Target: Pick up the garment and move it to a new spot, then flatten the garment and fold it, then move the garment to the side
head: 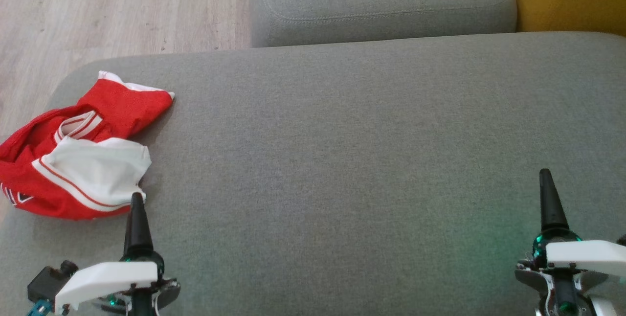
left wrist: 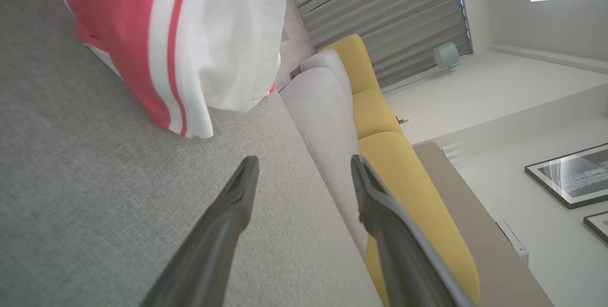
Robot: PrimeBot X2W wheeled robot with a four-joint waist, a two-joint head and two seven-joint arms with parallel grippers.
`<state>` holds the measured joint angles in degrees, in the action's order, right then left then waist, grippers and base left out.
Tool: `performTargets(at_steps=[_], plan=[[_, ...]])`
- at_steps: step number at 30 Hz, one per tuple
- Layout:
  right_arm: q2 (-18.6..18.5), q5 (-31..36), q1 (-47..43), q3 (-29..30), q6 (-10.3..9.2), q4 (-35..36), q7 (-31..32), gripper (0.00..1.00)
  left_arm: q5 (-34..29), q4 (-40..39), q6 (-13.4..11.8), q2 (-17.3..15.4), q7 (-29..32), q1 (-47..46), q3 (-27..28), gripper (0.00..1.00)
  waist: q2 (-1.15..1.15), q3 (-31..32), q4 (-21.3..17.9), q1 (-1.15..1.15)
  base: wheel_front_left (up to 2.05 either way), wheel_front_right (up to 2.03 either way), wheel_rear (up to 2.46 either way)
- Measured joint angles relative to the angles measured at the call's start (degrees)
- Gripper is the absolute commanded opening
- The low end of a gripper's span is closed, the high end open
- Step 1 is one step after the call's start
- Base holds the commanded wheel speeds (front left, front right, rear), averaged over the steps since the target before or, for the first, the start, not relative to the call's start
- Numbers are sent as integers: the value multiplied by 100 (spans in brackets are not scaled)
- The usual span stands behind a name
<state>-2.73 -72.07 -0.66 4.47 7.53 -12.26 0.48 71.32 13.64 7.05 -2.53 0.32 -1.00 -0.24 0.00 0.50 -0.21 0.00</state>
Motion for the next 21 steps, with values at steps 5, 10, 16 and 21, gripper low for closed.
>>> performTargets(at_steps=[5, 10, 16, 21], plan=[[-2, 437, -30, -49, 0, 109, -7, 100, -493, -37, 0, 0, -99, -1, -101, 100, 0, -7, 1, 0, 0, 0, 0], [-10, 823, -31, -131, 0, 233, -16, 100, -1057, -75, 0, -2, -174, -22, -205, 100, 0, -13, 5, 0, 0, 0, 0], [-52, 1325, -103, -232, 0, 375, -14, 100, -1741, -85, -59, -37, -252, -59, -394, 100, 0, -12, 5, 0, 0, 0, 0], [-93, 1722, -166, -274, 0, 475, 1, 100, -2227, -88, -183, -99, -348, -116, -536, 100, 0, -11, 5, 0, 0, 0, 0]])
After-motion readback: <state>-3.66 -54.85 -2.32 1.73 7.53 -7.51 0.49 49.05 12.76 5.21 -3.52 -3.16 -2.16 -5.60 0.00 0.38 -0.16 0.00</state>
